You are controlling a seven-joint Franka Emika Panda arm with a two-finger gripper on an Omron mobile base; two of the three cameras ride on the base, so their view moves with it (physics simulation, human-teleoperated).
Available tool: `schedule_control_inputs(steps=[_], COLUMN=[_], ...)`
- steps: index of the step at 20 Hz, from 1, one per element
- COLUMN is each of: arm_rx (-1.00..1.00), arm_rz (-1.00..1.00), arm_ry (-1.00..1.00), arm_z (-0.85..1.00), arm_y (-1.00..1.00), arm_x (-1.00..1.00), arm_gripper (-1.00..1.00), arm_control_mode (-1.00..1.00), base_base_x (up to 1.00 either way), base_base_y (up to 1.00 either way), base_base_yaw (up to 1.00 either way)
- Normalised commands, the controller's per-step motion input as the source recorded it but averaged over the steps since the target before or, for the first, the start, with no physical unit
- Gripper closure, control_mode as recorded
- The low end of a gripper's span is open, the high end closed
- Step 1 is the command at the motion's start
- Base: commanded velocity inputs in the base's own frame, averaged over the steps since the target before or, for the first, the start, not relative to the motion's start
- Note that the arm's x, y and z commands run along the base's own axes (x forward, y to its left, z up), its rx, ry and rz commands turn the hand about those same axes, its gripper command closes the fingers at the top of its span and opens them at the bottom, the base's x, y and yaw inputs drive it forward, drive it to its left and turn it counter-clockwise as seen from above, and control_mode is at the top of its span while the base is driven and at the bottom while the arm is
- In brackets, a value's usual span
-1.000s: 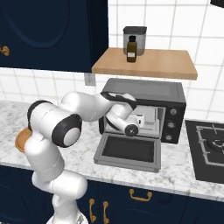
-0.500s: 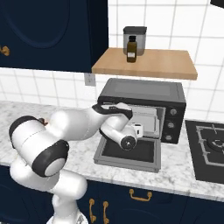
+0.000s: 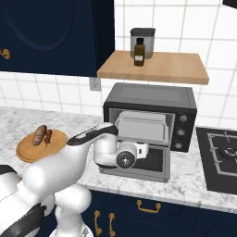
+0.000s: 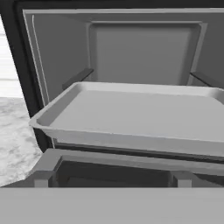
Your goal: Pick up the kebab skewer and baguette bread, and place them inside the toaster oven. Close the toaster oven door and start by setting the timer.
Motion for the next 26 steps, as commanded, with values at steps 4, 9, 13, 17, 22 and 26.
schedule_control_inputs(steps=[4, 9, 13, 17, 22, 26], arm_rx=[0.03, 0.10, 0.06, 0.03, 0.00, -0.01], arm_rz=[0.00, 0.00, 0.00, 0.00, 0.01, 0.12], arm_ry=[0.04, 0.04, 0.29, 0.30, 0.23, 0.08], arm_z=[0.45, 1.00, 0.98, 0.62, 0.16, -0.47], arm_y=[-0.18, 0.33, 0.81, 1.00, 1.00, 1.00], arm_x=[-1.00, -0.73, -0.24, 0.00, 0.02, 0.02], arm_gripper=[-1.00, -1.00, -1.00, -1.00, -1.00, -1.00], arm_control_mode=[-1.00, -1.00, -1.00, -1.00, -1.00, -1.00], base_base_x=[0.00, 0.00, 0.00, 0.00, 0.00, 0.00], base_base_y=[0.00, 0.00, 0.00, 0.00, 0.00, 0.00], base_base_yaw=[0.00, 0.00, 0.00, 0.00, 0.00, 0.00])
